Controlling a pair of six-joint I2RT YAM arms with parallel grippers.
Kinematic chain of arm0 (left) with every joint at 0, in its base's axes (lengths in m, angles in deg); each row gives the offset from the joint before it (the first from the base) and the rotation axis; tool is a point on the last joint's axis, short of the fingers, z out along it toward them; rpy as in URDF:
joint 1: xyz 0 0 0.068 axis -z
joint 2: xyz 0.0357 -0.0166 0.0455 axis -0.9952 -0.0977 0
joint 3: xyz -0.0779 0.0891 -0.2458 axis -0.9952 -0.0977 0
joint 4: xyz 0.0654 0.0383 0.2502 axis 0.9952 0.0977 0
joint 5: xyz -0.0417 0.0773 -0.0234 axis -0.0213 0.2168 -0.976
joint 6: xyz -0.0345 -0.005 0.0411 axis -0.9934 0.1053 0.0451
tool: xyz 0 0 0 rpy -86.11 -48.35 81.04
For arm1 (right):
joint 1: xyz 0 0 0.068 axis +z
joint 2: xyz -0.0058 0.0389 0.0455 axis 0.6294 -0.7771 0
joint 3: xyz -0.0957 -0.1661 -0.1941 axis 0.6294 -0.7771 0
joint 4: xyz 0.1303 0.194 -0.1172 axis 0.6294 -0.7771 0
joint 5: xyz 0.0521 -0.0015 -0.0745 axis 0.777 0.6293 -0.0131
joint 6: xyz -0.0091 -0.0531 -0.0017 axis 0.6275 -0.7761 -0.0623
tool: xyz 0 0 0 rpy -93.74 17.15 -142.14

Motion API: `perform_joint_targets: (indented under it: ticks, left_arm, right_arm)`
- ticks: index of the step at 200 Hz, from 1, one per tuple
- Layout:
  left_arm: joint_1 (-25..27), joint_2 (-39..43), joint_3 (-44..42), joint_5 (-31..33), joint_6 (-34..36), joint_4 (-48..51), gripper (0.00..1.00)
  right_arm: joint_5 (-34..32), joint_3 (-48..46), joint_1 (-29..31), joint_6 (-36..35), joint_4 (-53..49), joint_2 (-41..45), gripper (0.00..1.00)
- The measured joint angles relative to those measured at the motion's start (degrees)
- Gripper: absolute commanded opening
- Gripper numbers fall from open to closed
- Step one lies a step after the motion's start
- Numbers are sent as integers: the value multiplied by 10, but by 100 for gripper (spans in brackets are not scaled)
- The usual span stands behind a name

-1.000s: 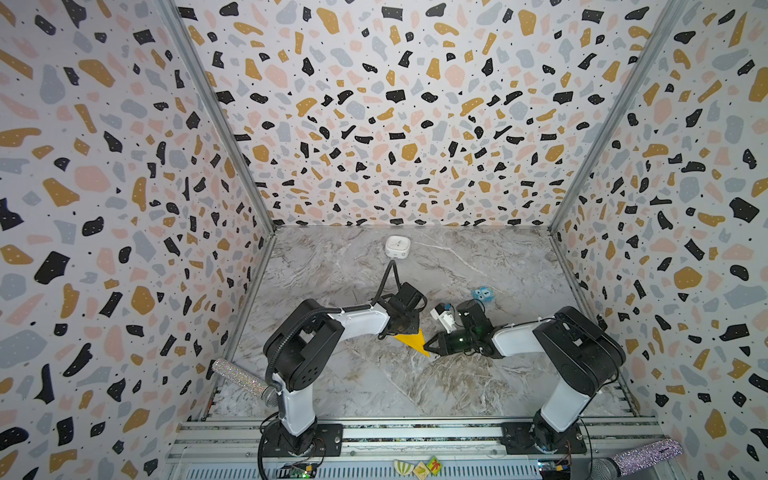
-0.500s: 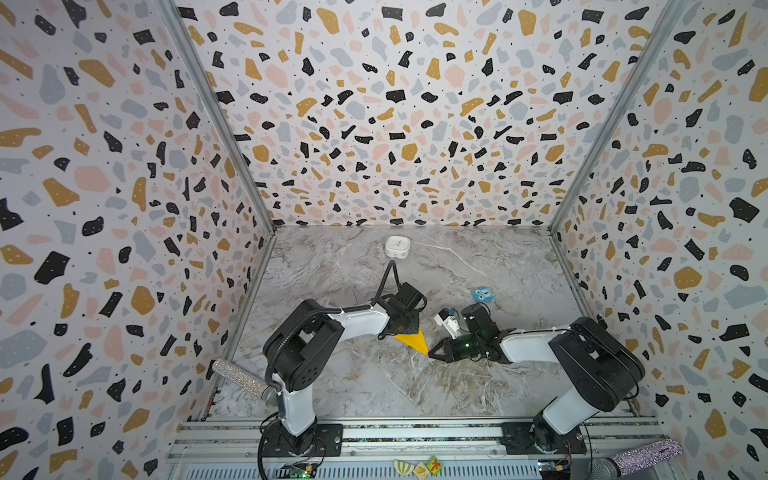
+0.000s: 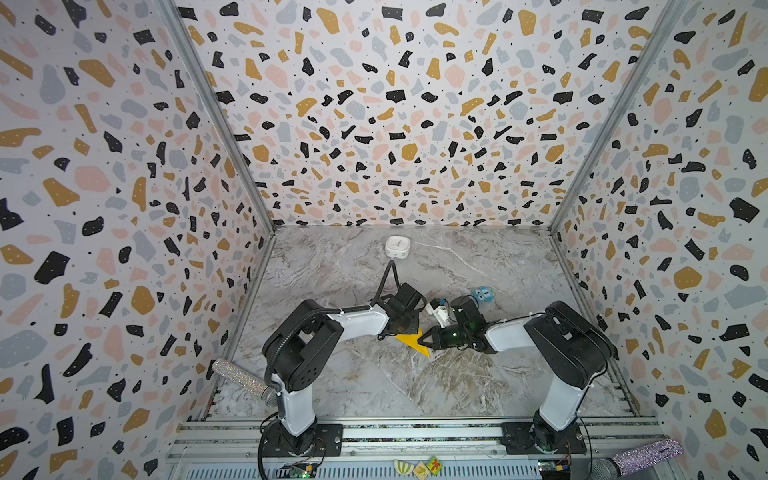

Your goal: Fold a paper plane with a square sheet of paper (pick it up from the middle)

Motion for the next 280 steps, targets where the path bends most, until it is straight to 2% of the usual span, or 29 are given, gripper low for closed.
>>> perform_joint_targets:
  ticks: [48, 116, 198, 225, 280]
  left_arm:
    - [0, 0, -1, 0, 0, -2, 16]
    - [0, 1, -3, 0, 0, -4, 16]
    - [-1, 2, -3, -2, 1, -4, 15]
    - [-1, 2, -3, -7, 2, -4, 15]
    - [-1, 2, -3, -18, 4, -4, 15]
  right_arm:
    - [-1, -13, 0, 1, 13, 3, 5]
    - [0, -83, 0, -14, 9, 62, 4]
    - [-12, -104, 0, -46, -98, 158, 7]
    - [-20, -59, 0, -54, -109, 146, 7]
    - [-19, 9, 0, -54, -95, 50, 6]
